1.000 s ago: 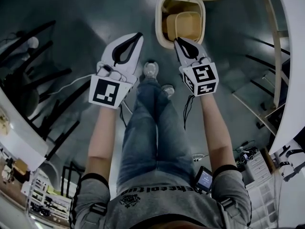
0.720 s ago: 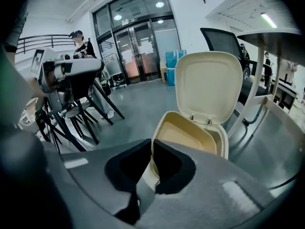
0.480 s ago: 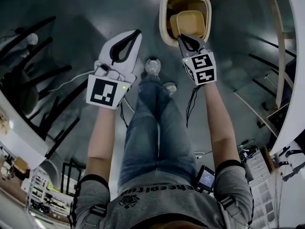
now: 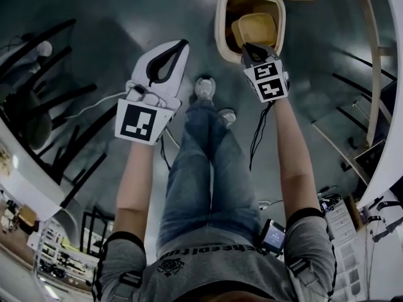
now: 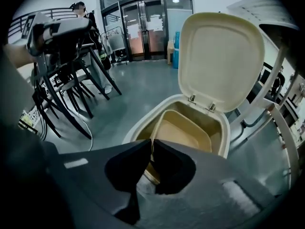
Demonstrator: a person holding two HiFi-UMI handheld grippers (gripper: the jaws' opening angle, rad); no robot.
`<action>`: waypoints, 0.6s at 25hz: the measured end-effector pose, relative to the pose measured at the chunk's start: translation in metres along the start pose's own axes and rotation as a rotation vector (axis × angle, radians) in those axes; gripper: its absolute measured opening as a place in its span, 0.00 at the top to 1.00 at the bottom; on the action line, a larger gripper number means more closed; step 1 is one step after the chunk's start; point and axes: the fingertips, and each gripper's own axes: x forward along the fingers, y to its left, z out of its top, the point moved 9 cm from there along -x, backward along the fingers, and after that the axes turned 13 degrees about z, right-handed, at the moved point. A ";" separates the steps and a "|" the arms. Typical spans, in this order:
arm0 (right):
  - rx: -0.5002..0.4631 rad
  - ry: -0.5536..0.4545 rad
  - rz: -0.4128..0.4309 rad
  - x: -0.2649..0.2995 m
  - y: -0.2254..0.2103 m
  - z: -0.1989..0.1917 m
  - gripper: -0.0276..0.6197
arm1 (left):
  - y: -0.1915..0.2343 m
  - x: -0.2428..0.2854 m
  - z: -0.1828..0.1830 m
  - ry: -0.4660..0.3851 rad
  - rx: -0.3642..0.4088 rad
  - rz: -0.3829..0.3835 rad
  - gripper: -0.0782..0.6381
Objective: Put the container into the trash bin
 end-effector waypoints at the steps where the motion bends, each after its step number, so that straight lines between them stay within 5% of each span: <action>1: -0.008 0.013 0.000 0.002 -0.001 0.001 0.92 | 0.001 0.000 -0.001 0.002 0.001 0.002 0.88; 15: -0.086 0.186 -0.025 0.028 -0.010 -0.010 0.91 | 0.010 -0.001 -0.006 0.017 -0.005 0.019 0.88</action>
